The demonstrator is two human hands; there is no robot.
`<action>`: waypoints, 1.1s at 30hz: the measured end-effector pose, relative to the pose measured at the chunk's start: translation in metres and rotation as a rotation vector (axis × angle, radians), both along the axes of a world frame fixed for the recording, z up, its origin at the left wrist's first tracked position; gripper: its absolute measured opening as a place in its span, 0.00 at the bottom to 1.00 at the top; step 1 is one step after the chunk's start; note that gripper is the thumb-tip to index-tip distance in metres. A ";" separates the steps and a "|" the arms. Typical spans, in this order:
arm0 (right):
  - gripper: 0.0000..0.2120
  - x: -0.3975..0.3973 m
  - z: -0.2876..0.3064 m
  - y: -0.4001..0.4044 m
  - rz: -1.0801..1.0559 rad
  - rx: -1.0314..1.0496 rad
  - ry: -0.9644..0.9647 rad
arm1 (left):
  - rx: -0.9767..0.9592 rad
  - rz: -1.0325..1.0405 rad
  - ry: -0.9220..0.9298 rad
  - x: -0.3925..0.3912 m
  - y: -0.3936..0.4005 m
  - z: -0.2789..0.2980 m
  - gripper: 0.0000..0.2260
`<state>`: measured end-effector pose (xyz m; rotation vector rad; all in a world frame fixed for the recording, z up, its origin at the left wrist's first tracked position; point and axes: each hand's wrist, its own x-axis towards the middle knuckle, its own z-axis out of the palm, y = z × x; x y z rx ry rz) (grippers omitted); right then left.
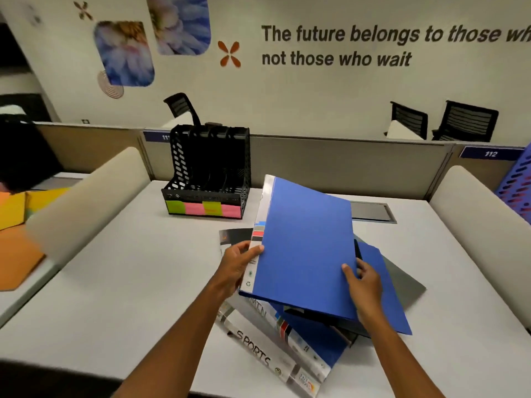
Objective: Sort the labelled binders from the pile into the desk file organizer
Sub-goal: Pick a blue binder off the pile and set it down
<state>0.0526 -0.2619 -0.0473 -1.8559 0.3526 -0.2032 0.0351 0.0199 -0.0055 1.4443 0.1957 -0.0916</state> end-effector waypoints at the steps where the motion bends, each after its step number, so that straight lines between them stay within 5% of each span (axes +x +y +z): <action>1: 0.21 0.002 0.002 0.014 0.015 -0.003 -0.013 | 0.012 0.023 -0.008 -0.002 0.013 0.000 0.16; 13: 0.18 0.005 0.006 0.220 0.055 -0.017 -0.081 | 0.142 0.158 -0.053 -0.020 0.216 -0.014 0.12; 33: 0.12 -0.045 -0.078 0.496 0.175 -0.039 0.215 | 0.473 0.272 0.092 -0.078 0.490 -0.086 0.11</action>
